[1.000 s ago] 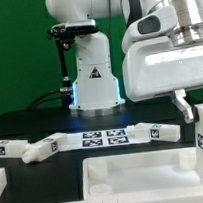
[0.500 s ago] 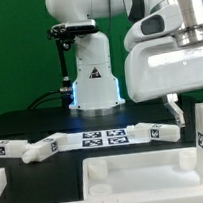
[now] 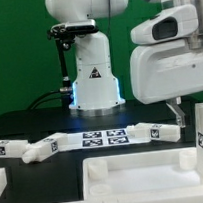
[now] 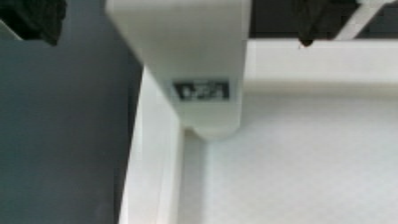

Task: Assemble desk

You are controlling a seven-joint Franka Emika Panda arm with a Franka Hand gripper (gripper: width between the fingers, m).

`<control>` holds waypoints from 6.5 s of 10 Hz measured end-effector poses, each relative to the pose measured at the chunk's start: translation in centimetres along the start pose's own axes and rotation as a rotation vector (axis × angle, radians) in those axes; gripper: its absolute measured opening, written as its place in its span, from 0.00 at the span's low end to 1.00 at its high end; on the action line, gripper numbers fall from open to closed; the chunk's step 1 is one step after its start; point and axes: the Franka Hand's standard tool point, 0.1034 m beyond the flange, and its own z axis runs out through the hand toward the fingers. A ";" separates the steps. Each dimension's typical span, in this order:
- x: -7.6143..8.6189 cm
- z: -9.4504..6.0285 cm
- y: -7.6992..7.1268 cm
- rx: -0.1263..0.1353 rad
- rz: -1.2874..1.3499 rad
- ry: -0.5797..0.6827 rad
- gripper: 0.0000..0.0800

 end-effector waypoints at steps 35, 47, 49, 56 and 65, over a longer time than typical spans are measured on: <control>0.8 -0.7 0.8 -0.085 0.790 0.061 0.36; 0.4 0.3 0.5 -0.071 -0.009 -0.040 0.81; 0.3 0.3 0.2 -0.065 -0.085 -0.046 0.81; 0.4 0.4 0.4 -0.073 0.474 0.030 0.36; -0.1 0.5 0.4 0.015 1.619 0.083 0.36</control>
Offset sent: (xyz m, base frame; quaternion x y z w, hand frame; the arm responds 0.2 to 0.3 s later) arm 0.0000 0.0000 0.0000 0.0000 0.0000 0.1938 0.9810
